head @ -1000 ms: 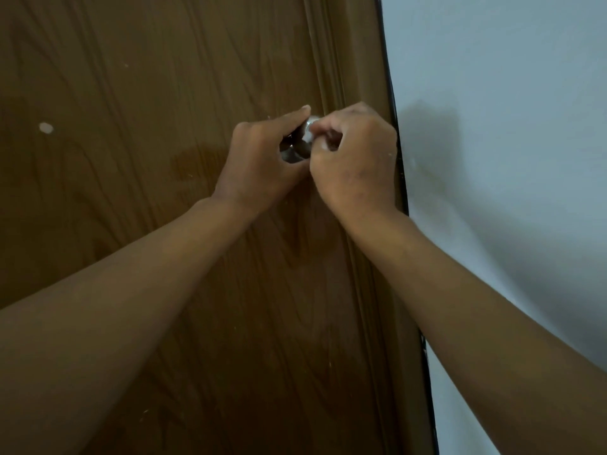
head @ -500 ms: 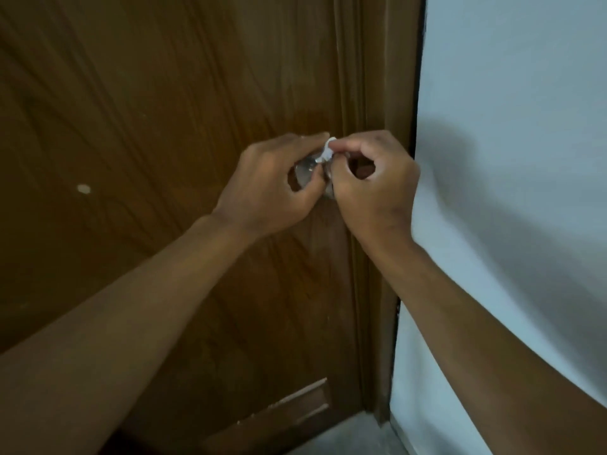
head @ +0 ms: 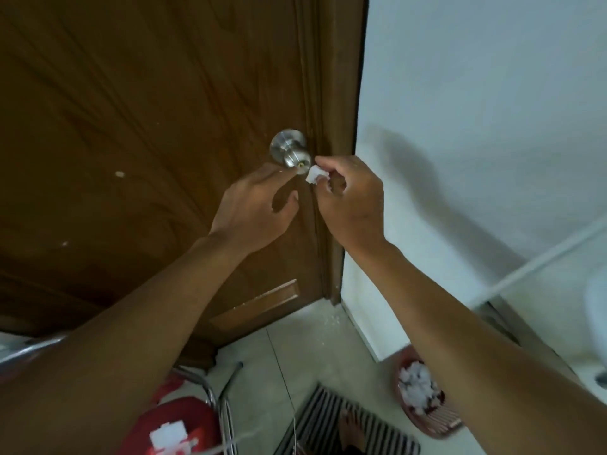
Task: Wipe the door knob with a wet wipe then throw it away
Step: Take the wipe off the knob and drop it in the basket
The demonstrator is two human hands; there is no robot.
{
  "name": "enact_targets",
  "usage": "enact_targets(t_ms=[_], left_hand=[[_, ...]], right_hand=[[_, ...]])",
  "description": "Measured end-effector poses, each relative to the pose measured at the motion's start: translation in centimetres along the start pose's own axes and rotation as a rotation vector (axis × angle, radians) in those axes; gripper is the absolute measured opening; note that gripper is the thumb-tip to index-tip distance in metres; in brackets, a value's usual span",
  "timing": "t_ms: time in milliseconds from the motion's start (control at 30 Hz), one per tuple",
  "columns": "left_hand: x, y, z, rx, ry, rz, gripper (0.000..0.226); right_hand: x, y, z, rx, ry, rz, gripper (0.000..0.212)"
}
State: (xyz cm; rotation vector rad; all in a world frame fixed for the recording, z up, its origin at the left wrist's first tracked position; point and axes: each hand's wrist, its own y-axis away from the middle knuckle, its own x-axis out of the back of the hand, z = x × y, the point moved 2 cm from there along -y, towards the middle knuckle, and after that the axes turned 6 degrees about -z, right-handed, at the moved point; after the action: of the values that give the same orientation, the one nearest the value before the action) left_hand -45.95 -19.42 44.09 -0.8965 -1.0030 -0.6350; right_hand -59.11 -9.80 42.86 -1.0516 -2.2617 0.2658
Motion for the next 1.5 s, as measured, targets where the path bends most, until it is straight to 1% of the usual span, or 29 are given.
enact_targets(t_ms=[133, 300, 467, 600, 767, 867, 1000, 1200, 1333, 1433, 1500], left_hand=[[-0.9, 3.6, 3.1, 0.017, 0.016, -0.068, 0.042], [-4.1, 9.0, 7.5, 0.053, 0.056, -0.242, 0.045], [-7.7, 14.1, 13.9, 0.005, 0.138, -0.377, 0.040], [-11.2, 16.7, 19.4, -0.026, 0.162, -0.520, 0.040], [-14.7, 17.6, 25.8, -0.070, 0.192, -0.603, 0.042], [-16.9, 16.9, 29.3, -0.051, 0.192, -0.649, 0.044], [-19.0, 15.9, 32.3, -0.026, 0.192, -0.674, 0.044], [-20.9, 14.6, 34.4, 0.028, 0.176, -0.659, 0.044], [-21.1, 14.1, 34.6, 0.081, 0.178, -0.646, 0.045], [-20.5, 14.1, 34.3, 0.113, 0.177, -0.636, 0.045], [-19.6, 14.2, 33.5, 0.136, 0.164, -0.604, 0.045]], right_hand=[[2.7, 4.8, 0.1, -0.066, 0.047, -0.077, 0.027], [6.7, 11.7, 2.0, -0.161, 0.116, -0.096, 0.026], [11.3, 19.4, 4.8, -0.249, 0.159, -0.141, 0.024], [16.0, 25.1, 7.8, -0.374, 0.222, -0.193, 0.026], [21.2, 28.2, 11.4, -0.489, 0.272, -0.197, 0.023], [24.1, 28.5, 13.6, -0.529, 0.305, -0.196, 0.021], [26.7, 28.3, 16.1, -0.546, 0.336, -0.189, 0.021], [28.2, 27.3, 19.2, -0.521, 0.357, -0.285, 0.027], [28.7, 26.7, 19.8, -0.457, 0.398, -0.279, 0.032], [28.9, 25.7, 19.6, -0.423, 0.350, -0.253, 0.035], [28.7, 25.0, 18.7, -0.358, 0.338, -0.245, 0.034]])
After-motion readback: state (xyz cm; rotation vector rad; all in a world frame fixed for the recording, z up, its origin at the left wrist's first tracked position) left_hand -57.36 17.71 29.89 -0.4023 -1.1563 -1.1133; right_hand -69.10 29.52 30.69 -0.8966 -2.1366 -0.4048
